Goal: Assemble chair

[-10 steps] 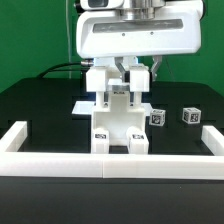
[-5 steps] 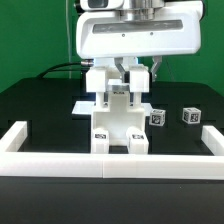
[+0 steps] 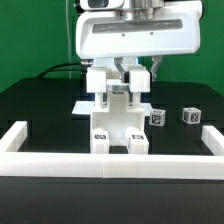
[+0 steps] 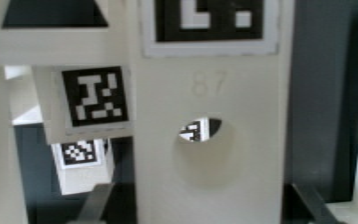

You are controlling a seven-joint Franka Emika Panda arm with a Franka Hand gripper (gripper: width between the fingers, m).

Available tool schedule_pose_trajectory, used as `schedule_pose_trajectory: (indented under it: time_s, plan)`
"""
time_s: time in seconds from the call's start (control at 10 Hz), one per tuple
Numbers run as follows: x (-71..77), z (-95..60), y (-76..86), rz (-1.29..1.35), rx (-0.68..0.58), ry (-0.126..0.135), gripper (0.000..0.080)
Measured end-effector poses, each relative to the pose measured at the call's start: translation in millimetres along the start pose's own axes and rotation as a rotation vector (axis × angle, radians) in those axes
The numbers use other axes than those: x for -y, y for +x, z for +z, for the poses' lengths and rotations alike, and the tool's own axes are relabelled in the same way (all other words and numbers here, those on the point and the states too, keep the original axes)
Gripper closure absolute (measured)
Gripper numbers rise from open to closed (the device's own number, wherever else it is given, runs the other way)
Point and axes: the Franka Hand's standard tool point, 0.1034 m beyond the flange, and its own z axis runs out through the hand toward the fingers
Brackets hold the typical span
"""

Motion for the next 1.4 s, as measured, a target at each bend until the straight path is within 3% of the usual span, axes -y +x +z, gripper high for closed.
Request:
schedule_pose_trajectory:
  time_s: [1.4]
  plan:
    - [-0.7, -1.0, -0.4, -0.055, 0.007, 0.002, 0.0509]
